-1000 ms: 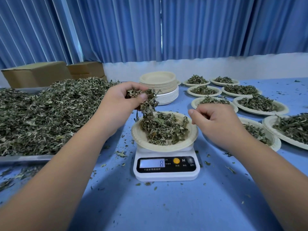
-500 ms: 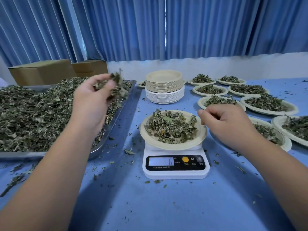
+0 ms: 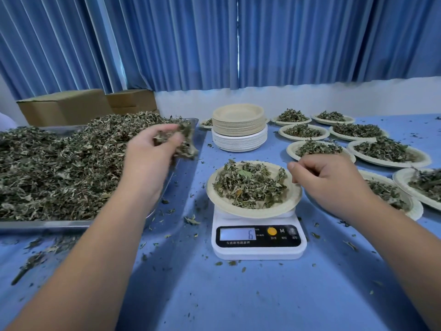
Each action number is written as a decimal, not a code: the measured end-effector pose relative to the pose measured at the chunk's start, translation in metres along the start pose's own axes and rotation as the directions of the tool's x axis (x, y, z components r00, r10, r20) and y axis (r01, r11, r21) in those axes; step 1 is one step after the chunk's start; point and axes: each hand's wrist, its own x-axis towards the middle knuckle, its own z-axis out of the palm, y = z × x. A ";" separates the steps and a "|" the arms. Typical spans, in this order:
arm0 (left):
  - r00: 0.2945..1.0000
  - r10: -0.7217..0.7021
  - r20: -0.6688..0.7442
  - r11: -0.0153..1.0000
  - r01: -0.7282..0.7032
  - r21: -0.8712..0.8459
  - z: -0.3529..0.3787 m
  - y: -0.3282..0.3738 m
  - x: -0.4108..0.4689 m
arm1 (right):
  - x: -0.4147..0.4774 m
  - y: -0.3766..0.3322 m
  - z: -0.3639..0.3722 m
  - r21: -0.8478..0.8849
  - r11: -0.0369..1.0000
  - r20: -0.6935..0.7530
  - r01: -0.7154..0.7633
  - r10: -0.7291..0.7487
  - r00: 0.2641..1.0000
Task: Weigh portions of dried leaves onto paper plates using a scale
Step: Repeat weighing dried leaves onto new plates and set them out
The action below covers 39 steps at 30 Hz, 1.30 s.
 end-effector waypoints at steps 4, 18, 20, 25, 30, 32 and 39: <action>0.969 0.117 0.217 0.978 -0.150 0.142 0.038 0.001 -0.024 | 0.000 -0.002 0.001 0.000 1.000 -0.002 -0.004 0.004 1.000; 0.968 0.249 0.043 0.914 -0.249 0.321 0.005 -0.010 0.003 | 0.000 -0.003 -0.003 -0.023 1.000 -0.038 0.012 -0.013 0.999; 0.980 0.193 -0.043 0.859 -0.148 0.490 -0.014 -0.020 0.017 | 0.000 -0.003 -0.003 -0.022 1.000 -0.042 0.011 -0.012 0.999; 0.995 0.052 -0.087 0.602 0.039 0.798 -0.040 -0.040 0.032 | -0.001 -0.002 -0.004 -0.015 1.000 -0.049 0.004 -0.004 0.999; 0.985 0.166 0.046 0.561 -0.133 0.817 -0.033 -0.027 0.022 | -0.001 -0.003 -0.005 -0.026 1.000 -0.052 0.003 -0.004 0.999; 0.967 0.170 0.189 0.596 -0.253 0.762 -0.028 -0.016 0.013 | -0.001 -0.003 -0.005 -0.027 1.000 -0.051 0.002 -0.003 0.999; 0.740 -0.434 0.514 0.516 -0.263 0.815 -0.015 -0.002 -0.011 | 0.000 -0.004 -0.007 -0.045 0.999 -0.054 0.010 -0.013 0.998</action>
